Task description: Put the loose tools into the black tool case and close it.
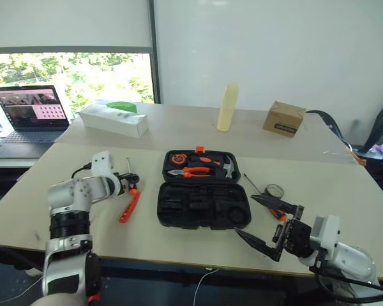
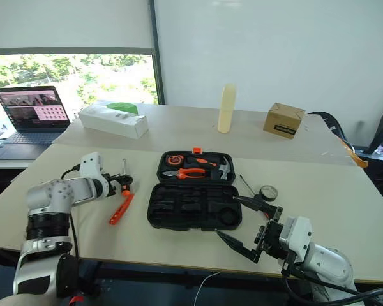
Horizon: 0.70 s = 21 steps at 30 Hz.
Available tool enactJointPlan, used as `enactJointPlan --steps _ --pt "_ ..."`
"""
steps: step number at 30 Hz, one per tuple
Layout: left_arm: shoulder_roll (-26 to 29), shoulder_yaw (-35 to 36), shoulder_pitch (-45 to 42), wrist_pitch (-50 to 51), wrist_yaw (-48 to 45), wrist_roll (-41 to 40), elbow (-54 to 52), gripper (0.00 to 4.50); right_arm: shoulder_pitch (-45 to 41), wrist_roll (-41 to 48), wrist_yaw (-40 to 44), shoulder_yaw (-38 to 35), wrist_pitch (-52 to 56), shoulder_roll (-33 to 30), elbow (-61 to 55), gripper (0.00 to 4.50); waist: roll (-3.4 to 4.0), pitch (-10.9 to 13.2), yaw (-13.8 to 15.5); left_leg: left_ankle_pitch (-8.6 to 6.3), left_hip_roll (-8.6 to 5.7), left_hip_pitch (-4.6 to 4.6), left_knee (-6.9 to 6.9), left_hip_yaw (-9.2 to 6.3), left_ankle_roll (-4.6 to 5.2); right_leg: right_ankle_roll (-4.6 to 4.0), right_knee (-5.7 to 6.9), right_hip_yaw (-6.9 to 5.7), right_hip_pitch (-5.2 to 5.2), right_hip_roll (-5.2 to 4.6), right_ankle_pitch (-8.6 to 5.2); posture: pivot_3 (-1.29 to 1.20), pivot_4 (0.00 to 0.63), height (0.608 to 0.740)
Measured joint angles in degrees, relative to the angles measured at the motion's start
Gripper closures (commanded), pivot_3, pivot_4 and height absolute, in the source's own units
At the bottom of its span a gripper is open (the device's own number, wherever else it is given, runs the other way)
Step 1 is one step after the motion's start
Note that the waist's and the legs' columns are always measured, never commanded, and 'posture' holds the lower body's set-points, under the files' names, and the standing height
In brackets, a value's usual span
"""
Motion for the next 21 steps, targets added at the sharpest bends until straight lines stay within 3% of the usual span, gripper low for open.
enactJointPlan --steps 1,7,10,18,21 --pt "-0.21 -0.60 -0.56 -1.66 -0.16 0.97 1.46 0.71 0.24 -0.05 -0.23 0.29 0.00 0.07 -0.17 0.00 0.00 0.00 0.04 0.00 0.00 0.00 0.00 -0.01 0.00 0.00 0.01 0.00 0.00 0.00 0.00 0.00 0.150 0.740" --pt "0.13 -2.96 -2.18 -3.95 -4.32 3.02 6.27 2.98 1.85 -0.32 -1.55 0.74 0.00 0.50 -0.96 0.00 0.00 -0.01 -0.03 0.00 -0.01 -0.03 0.02 -0.02 0.01 0.00 0.03 0.01 0.00 0.00 0.00 0.00 0.150 0.740" --pt "1.56 -4.44 -2.97 -3.02 -6.42 3.65 7.14 3.87 1.88 -0.50 -1.66 0.74 -0.02 0.62 -0.94 0.00 0.03 -0.03 -0.40 0.00 0.01 0.01 0.00 -0.02 0.01 0.00 0.03 0.06 -0.02 0.02 0.00 0.00 0.150 0.740" --pt "9.68 -2.22 -0.03 -6.16 -15.99 2.98 6.70 3.92 2.46 -1.04 -1.66 0.39 -0.23 0.65 -0.06 0.00 -0.02 0.02 -2.00 0.06 0.23 -0.10 -0.04 -0.06 -0.10 -0.03 0.13 0.10 -0.23 0.20 -0.01 0.00 0.150 0.740" --pt "15.35 -3.69 1.44 -13.12 -29.77 2.13 4.13 3.92 3.46 -1.07 -2.08 -1.15 -0.30 0.60 -0.07 0.00 -0.03 0.03 -1.35 0.06 0.22 -0.19 -0.01 0.06 -0.11 -0.07 0.08 0.07 -0.25 0.20 -0.03 0.00 0.150 0.740"
